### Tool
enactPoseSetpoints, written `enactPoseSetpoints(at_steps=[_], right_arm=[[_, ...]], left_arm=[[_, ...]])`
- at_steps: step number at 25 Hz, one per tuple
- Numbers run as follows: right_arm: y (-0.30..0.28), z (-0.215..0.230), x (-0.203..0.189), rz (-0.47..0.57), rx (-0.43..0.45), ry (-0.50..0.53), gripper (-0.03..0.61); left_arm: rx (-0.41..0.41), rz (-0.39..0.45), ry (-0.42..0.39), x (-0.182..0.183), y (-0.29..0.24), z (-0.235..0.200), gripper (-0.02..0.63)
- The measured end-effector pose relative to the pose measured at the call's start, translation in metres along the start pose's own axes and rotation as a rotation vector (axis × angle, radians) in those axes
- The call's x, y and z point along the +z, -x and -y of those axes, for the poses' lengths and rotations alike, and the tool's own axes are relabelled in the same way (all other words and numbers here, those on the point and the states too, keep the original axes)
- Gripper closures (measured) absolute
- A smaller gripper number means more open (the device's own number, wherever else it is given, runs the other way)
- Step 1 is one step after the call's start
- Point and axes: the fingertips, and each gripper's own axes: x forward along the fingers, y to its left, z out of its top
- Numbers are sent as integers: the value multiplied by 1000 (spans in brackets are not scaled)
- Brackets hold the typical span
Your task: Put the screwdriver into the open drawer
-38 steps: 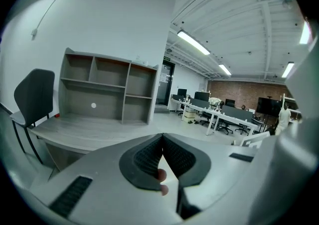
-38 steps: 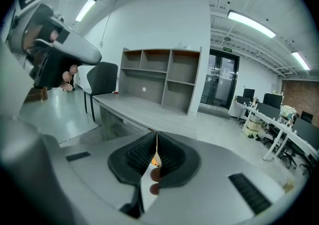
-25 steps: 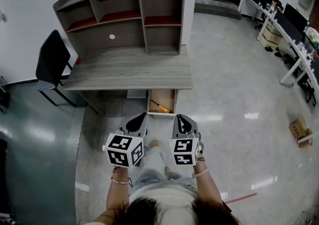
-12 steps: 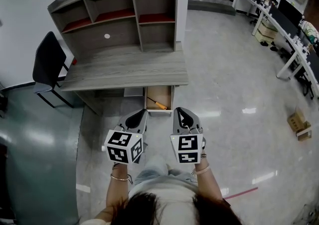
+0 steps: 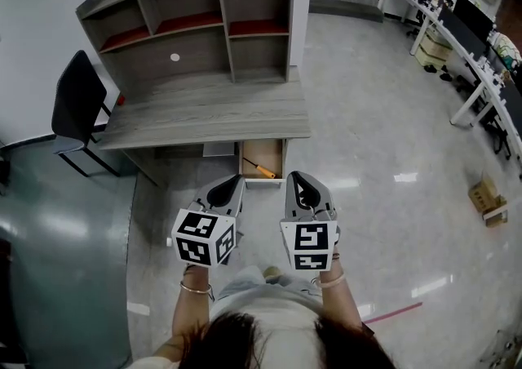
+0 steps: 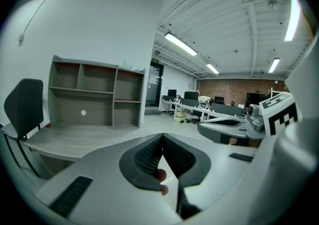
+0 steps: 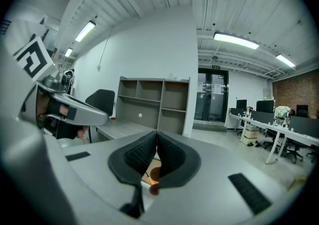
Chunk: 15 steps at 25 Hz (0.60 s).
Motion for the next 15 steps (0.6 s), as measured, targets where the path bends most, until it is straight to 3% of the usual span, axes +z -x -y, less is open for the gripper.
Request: enactPoseSetpoints(at_steps=[15], right_arm=[[11,-26,22,-22,-26,19,551]], left_arm=[[-20,-8,20,9,25,-18,597]])
